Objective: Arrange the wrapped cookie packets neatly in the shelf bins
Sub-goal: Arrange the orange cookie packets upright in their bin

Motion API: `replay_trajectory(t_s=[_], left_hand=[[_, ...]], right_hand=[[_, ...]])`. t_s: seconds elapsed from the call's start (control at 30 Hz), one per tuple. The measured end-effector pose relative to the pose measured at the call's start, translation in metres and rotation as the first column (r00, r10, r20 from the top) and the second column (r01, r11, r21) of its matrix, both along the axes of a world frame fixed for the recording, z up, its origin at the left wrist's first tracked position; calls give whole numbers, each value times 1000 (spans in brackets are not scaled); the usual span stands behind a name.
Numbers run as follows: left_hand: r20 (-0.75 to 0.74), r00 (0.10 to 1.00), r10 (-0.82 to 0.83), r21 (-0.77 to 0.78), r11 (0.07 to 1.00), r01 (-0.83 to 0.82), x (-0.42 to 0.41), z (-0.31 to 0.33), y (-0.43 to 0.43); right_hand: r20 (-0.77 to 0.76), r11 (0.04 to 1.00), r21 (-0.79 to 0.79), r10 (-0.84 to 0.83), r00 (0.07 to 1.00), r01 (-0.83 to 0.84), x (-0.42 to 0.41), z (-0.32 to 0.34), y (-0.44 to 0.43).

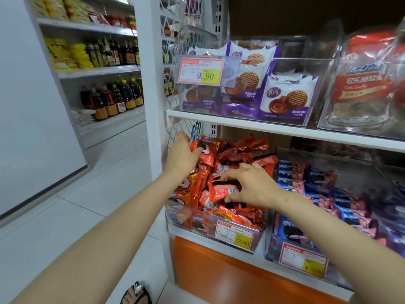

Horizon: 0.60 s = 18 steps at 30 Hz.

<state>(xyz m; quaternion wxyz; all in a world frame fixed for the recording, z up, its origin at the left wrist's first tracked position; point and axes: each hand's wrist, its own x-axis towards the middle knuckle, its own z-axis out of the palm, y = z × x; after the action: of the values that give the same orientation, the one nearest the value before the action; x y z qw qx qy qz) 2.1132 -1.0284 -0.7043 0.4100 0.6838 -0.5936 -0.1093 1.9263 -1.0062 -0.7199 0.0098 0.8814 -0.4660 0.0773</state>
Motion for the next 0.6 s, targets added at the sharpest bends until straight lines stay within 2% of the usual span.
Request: replay_trajectory(t_s=[0.1,0.17,0.23,0.27,0.33,0.37,0.47,0.6], left_hand=[[323,945,45,68,995,-71,0,6,-19],[556,829,65,83,988,-133,1,9,-21],[683,727,73,63,986,-157,0,10,-15],[703,707,71,45,989,-144,0,10,-10],[674,736,53,25,995,-95,3,8,6],[642,766,38,35,996,-79,6,7,16],[563,827,-5,83,995,-50,12,0,46],[441,893,-95,93,994,60,14,-6,72]], right_hand=[[150,1000,4,8,989,-9,-4,-2,-1],[322,998,57,13,946,-33,-6,-3,0],[492,992,117,-15,871,-49,-7,1,1],[553,989,138,-38,832,-47,-7,5,3],[633,989,146,-88,769,-7,-4,17,-2],[629,991,132,-107,770,30,-2,22,-9],[495,988,85,-157,855,132,12,33,-47],[449,975,122,-220,866,184,44,26,-109]])
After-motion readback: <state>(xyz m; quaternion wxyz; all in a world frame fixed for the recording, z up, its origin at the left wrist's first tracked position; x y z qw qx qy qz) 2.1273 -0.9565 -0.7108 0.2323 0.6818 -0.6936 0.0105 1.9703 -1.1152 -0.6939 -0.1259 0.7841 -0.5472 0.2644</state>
